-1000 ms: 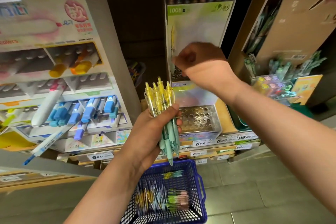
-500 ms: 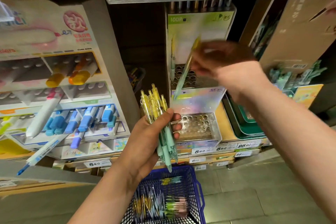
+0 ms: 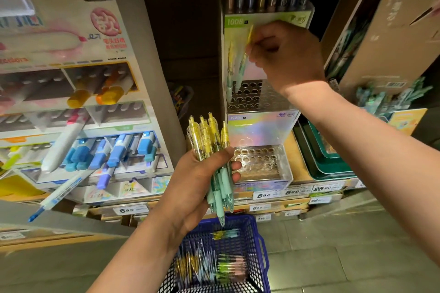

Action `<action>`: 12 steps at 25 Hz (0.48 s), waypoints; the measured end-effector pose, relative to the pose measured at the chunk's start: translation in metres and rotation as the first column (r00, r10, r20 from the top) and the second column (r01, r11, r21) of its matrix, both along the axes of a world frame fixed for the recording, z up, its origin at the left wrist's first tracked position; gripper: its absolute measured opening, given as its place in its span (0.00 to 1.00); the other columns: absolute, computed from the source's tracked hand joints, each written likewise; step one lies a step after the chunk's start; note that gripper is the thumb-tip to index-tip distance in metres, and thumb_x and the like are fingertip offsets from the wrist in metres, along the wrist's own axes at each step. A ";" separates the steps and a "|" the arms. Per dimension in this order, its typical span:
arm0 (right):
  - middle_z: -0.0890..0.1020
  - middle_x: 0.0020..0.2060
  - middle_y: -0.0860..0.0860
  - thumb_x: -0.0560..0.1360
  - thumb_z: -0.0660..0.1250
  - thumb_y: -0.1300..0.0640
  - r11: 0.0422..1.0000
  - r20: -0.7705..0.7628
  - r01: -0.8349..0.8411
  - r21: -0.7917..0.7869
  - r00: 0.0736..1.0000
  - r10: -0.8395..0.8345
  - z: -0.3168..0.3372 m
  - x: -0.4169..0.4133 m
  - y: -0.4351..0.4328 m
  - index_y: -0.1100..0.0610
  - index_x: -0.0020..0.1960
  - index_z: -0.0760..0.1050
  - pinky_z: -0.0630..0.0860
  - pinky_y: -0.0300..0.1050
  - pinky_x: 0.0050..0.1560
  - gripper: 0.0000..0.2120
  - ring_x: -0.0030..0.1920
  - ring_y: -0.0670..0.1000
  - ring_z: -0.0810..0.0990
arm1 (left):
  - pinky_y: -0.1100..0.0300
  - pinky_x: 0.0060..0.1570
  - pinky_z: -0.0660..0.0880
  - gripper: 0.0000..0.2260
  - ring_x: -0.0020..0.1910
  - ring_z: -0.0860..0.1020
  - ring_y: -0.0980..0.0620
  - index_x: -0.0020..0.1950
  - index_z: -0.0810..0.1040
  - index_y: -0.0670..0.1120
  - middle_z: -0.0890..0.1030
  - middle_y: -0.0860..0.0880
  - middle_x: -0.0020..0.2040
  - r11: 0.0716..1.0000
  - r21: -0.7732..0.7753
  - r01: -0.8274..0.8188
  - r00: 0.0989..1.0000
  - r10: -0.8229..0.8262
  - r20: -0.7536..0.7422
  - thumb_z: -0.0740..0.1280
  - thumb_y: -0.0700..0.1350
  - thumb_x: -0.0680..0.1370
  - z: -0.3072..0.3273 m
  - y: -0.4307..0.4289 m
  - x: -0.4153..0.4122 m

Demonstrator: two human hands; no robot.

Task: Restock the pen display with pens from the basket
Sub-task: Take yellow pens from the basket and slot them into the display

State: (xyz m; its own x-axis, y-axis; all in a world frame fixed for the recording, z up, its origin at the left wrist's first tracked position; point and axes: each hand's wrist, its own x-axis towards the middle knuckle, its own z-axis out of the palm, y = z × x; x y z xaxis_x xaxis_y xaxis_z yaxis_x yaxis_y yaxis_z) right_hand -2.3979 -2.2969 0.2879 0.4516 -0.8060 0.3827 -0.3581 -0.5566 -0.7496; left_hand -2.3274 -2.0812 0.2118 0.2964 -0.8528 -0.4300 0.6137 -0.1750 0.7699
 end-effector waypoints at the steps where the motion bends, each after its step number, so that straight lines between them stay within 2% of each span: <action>1: 0.86 0.41 0.47 0.75 0.72 0.55 0.999 -0.067 0.001 -0.039 0.998 -0.003 -0.003 0.002 0.002 0.54 0.49 0.82 0.80 0.45 0.53 0.04 0.42 0.46 0.85 | 0.58 0.38 0.81 0.07 0.37 0.81 0.48 0.55 0.81 0.40 0.81 0.40 0.43 1.000 -0.004 -0.002 1.000 0.002 0.002 0.72 0.39 0.78 0.000 0.000 0.000; 3: 0.85 0.41 0.46 0.74 0.73 0.54 0.997 -0.160 -0.002 -0.080 0.987 -0.011 -0.010 0.003 0.005 0.54 0.50 0.82 0.76 0.36 0.51 0.06 0.43 0.45 0.84 | 0.57 0.39 0.81 0.09 0.39 0.82 0.48 0.56 0.81 0.40 0.81 0.40 0.45 1.000 -0.007 -0.003 1.000 0.003 0.006 0.73 0.40 0.78 0.000 0.001 0.000; 6: 0.83 0.42 0.44 0.76 0.71 0.55 0.998 -0.221 0.011 -0.056 0.975 -0.023 -0.016 0.003 0.009 0.54 0.52 0.82 0.71 0.28 0.46 0.05 0.45 0.45 0.84 | 0.56 0.41 0.81 0.15 0.42 0.82 0.47 0.61 0.79 0.36 0.82 0.41 0.47 1.000 -0.019 -0.006 1.000 0.006 0.009 0.72 0.42 0.78 -0.001 0.001 -0.001; 9: 0.84 0.44 0.46 0.78 0.70 0.53 0.998 -0.231 0.061 -0.018 0.971 -0.064 -0.017 -0.004 0.015 0.54 0.53 0.80 0.72 0.27 0.44 0.07 0.45 0.45 0.83 | 0.57 0.41 0.81 0.18 0.42 0.82 0.47 0.65 0.77 0.33 0.84 0.42 0.48 0.999 -0.042 -0.017 1.000 0.018 0.010 0.71 0.42 0.80 -0.001 -0.001 -0.002; 11: 0.84 0.39 0.44 0.77 0.70 0.49 0.997 -0.234 0.071 0.036 0.970 -0.061 -0.017 -0.016 0.028 0.51 0.51 0.80 0.72 0.26 0.40 0.06 0.40 0.42 0.82 | 0.57 0.42 0.81 0.18 0.43 0.83 0.48 0.65 0.77 0.33 0.85 0.42 0.49 0.997 -0.064 -0.035 0.999 0.035 0.003 0.71 0.43 0.80 0.000 -0.001 -0.001; 12: 0.85 0.36 0.43 0.77 0.69 0.47 0.995 -0.276 0.011 0.098 0.961 0.016 -0.018 -0.024 0.037 0.48 0.48 0.80 0.73 0.27 0.38 0.05 0.37 0.39 0.81 | 0.57 0.42 0.81 0.17 0.43 0.83 0.49 0.64 0.78 0.34 0.85 0.42 0.50 0.996 -0.074 -0.043 0.999 0.043 0.004 0.71 0.43 0.80 0.001 -0.002 0.000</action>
State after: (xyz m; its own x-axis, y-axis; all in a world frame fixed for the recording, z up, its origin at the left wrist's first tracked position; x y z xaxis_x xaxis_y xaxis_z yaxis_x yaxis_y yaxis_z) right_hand -2.4216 -2.2601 0.2699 0.5307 -0.8318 0.1626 -0.5575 -0.4871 -0.6723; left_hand -2.3275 -2.0830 0.2126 0.3355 -0.8687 -0.3644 0.6152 -0.0909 0.7831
